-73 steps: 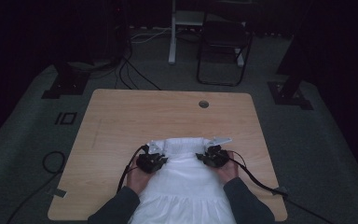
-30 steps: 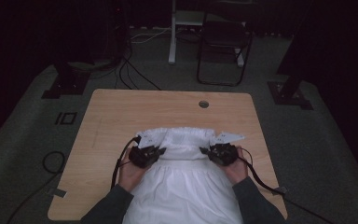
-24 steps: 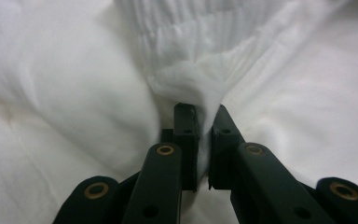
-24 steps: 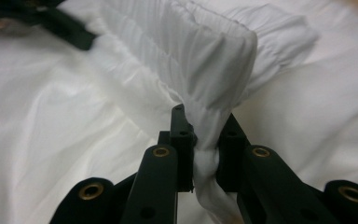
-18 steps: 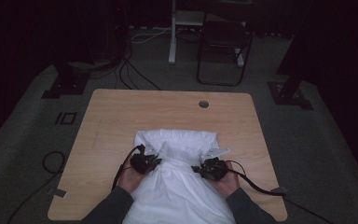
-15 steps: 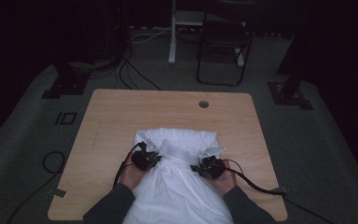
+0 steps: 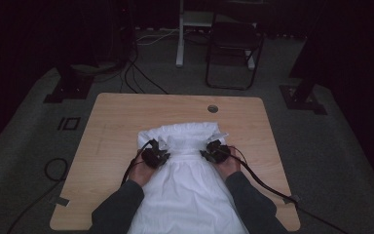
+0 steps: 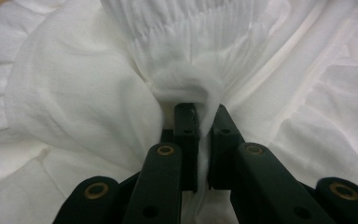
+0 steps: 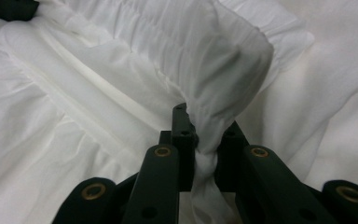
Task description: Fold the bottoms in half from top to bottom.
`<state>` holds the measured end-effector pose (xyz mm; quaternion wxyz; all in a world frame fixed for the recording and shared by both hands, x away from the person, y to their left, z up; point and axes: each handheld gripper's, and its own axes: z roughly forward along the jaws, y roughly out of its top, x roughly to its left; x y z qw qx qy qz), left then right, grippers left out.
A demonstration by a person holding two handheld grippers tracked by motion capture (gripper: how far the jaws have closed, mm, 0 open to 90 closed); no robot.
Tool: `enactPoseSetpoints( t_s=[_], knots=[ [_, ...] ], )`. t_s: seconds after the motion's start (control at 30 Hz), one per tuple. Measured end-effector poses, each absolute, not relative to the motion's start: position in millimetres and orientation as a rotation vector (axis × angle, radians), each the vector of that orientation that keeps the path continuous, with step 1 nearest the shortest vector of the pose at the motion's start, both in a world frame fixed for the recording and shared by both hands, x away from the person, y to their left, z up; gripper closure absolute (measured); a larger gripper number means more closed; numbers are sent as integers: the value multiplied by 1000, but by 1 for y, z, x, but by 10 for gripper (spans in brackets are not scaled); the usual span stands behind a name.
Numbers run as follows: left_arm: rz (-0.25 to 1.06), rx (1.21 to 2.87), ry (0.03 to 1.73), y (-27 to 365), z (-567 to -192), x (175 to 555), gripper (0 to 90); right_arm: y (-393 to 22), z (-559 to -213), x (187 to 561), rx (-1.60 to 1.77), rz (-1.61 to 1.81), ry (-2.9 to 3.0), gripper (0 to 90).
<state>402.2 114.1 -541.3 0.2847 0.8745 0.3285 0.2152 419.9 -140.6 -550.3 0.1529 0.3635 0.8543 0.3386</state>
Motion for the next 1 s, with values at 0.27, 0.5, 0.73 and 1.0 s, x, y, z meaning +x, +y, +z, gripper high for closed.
enactPoseSetpoints(
  t_s=[0.27, 0.5, 0.73, 1.0],
  knots=[
    [639, 2319, 930, 108, -540, 448, 848, -134, -549, 461, 1099, 933, 2385, 817],
    [666, 2309, 955, 105, -541, 451, 848, -133, -549, 470, 1143, 935, 2353, 816],
    [594, 2216, 1011, 112, -540, 448, 852, -136, -548, 465, 1130, 966, 2339, 816],
    [513, 2037, 992, 126, -504, 418, 856, -151, -516, 439, 1071, 1165, 2270, 818]
  ],
)
